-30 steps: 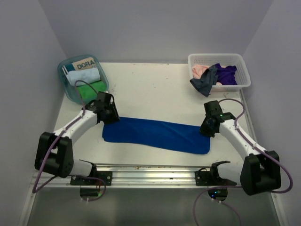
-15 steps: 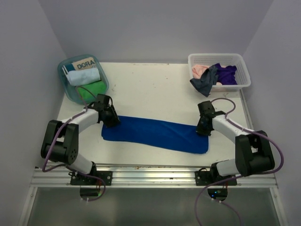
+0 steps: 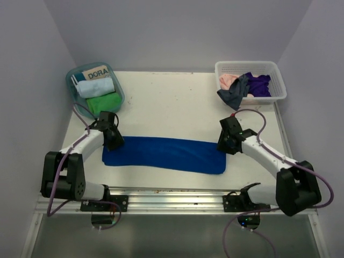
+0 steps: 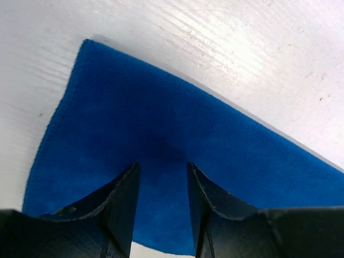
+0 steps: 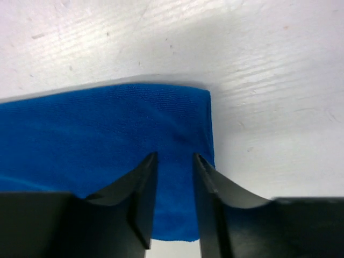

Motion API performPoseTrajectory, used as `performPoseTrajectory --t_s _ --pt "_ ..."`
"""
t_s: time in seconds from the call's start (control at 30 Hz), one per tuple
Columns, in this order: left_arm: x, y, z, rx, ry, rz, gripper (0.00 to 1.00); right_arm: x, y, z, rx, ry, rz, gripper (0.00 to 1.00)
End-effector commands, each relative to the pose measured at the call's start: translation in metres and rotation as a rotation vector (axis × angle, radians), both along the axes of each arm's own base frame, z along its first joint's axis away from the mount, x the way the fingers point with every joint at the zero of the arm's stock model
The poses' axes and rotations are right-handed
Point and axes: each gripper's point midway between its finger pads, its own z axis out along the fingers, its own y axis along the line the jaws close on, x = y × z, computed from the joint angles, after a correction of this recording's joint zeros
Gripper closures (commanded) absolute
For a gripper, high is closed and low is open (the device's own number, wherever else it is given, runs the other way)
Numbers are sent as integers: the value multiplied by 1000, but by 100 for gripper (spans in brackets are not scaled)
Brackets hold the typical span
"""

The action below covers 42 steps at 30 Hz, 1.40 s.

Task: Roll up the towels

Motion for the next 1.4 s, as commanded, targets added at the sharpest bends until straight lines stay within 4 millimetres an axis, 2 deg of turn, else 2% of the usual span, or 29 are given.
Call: performPoseTrajectory --t_s 0.0,0.1,0.2,0.3,0.37,0.47,0.53,0.57,0.67,0.77,0.8,0.87,0.9,0.97,1.07,1.1,1.17,1.2,1.27,1.3,1.33,1.37 --pt "3 15 24 75 -33 11 56 0 -20 25 -34 -55 -32 59" --pt "6 16 30 78 -41 15 55 -15 -26 8 -7 9 -44 54" --pt "5 15 28 74 -32 17 55 -25 -11 -4 85 40 5 46" --pt "4 15 26 74 -28 18 55 -31 -1 -16 140 66 38 46" --pt "3 15 24 74 -22 18 55 -35 -1 -22 144 74 28 47" --pt "2 14 20 68 -10 11 56 -39 -2 -31 148 87 7 58" --pt "0 12 16 59 -4 7 56 -38 -1 -32 152 84 -5 69" --pt "-1 11 14 54 0 3 56 -36 -3 -31 144 75 -15 81" --pt "-4 3 8 16 0 -24 57 -27 -21 -16 75 28 -66 100" --pt "-8 -8 -1 -31 1 -56 57 -22 -39 0 44 -8 -118 100" --pt "-11 -14 -4 -39 8 -72 57 -17 -42 11 41 -43 -127 100" --pt "-11 -23 -7 -49 7 -89 57 -19 -55 21 -1 -52 -148 100" --pt "-14 -33 -8 -58 13 -118 57 -14 -59 33 -9 -88 -155 100" --pt "-15 -51 -11 -104 17 -136 57 -14 -68 44 -45 -101 -166 100" --pt "-18 -83 -15 -166 12 -187 57 -10 -72 69 -57 -149 -171 100" --pt "-21 -96 -16 -180 14 -223 58 -4 -72 83 -56 -182 -171 100" --pt "-22 -111 -20 -207 25 -250 58 -3 -73 97 -64 -198 -154 100" --pt "-22 -120 -18 -208 21 -280 58 5 -72 114 -61 -239 -147 100" --pt "-18 -130 -15 -209 12 -321 58 9 -72 127 -73 -257 -112 100" --pt "-23 -136 -12 -217 32 -365 58 12 -69 140 -73 -275 -92 100" --pt "-21 -134 -8 -194 41 -378 57 14 -66 145 -73 -278 -77 100" --pt "-12 -127 7 -148 18 -402 57 18 -62 154 -74 -277 -63 100"
